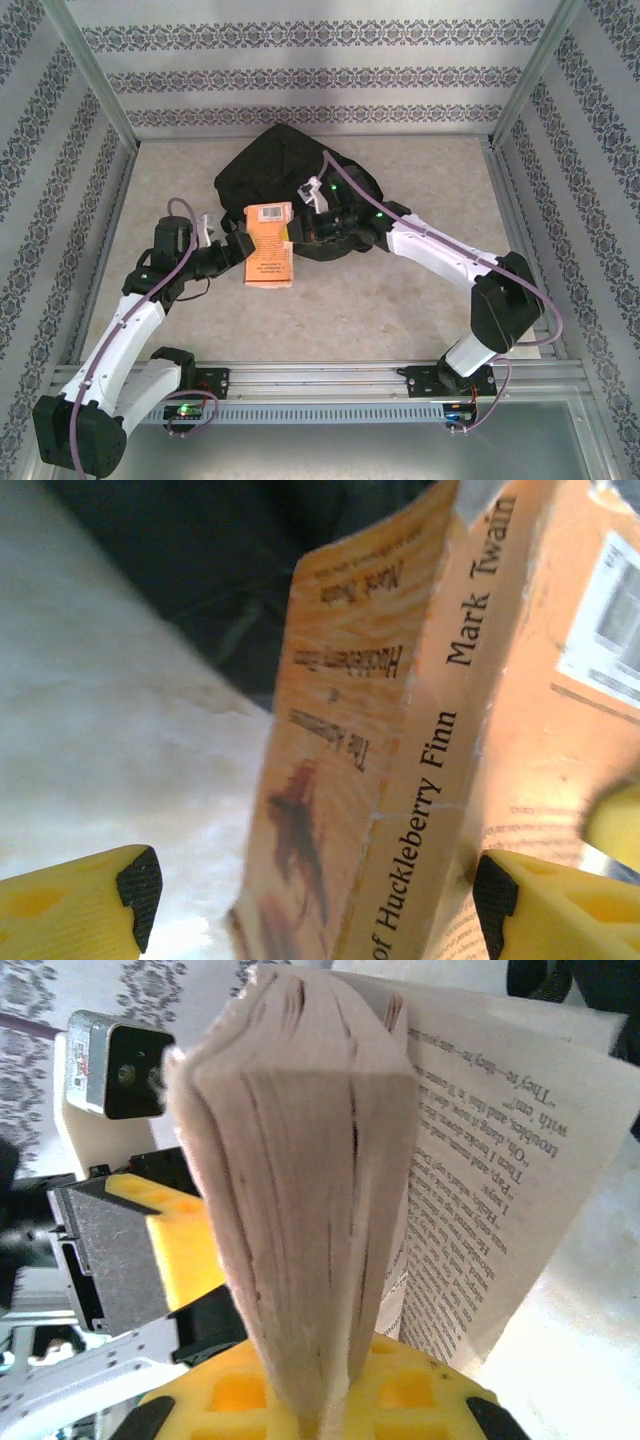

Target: Pack the student bag

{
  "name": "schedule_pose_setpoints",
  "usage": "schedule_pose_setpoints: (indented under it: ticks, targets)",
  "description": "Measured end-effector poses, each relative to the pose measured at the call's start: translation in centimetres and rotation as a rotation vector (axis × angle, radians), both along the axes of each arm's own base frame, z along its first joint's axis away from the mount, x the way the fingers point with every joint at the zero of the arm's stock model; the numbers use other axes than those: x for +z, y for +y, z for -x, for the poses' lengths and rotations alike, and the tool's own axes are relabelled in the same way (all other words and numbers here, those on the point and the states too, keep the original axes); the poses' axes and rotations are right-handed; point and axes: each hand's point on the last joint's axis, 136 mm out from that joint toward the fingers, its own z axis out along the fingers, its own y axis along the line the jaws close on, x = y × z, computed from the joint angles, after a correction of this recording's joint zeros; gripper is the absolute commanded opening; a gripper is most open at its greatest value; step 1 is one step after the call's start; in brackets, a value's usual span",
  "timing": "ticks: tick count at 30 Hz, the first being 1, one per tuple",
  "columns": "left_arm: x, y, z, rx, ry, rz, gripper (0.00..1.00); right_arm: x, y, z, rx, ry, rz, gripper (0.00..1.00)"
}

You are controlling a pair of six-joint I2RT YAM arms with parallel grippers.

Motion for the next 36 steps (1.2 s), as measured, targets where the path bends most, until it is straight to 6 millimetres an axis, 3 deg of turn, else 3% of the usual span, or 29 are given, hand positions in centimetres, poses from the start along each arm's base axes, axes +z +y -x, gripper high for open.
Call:
schedule_pose_setpoints:
  ticks: [4, 9, 18, 19, 22, 27, 31, 36]
  targets:
    - [2.3, -2.3, -0.3, -0.107, -0.038, 0.143, 0.78, 0.5, -0.3, 0.7, 0.057, 0.025, -0.047, 0.0]
    - [4.1, -3.8, -0.1, -0.198, -0.068, 0.239, 0.68, 0.9, -0.3, 1.8, 0.118, 0.05, -0.084, 0.0]
    - [4.3, -4.7, -0.3, -0.239, -0.062, 0.341, 0.28, 1.6, -0.9, 1.4, 0.127, 0.047, -0.12, 0.0]
    - [4.4, -4.8, -0.3, -0.246, -0.068, 0.354, 0.24, 1.6, -0.9, 1.4, 0.125, 0.049, -0.119, 0.04]
    - [4.3, -5.0, -0.7, -0.251, -0.067, 0.382, 0.17, 1.0, -1.2, 0.9, 0.095, 0.056, -0.104, 0.46]
    - [4.7, -4.6, -1.3, -0.196, -0.079, 0.404, 0.0, 0.9, -3.6, -0.3, -0.083, 0.036, -0.064, 0.78]
    - [5.8, -3.3, -2.9, -0.049, -0.142, 0.435, 0.0, 2.1, -5.9, 0.1, -0.302, 0.018, -0.093, 0.92]
    - [5.9, -1.4, -5.1, 0.195, -0.192, 0.483, 0.0, 3.4, -4.7, 1.5, -0.429, 0.045, -0.19, 0.98]
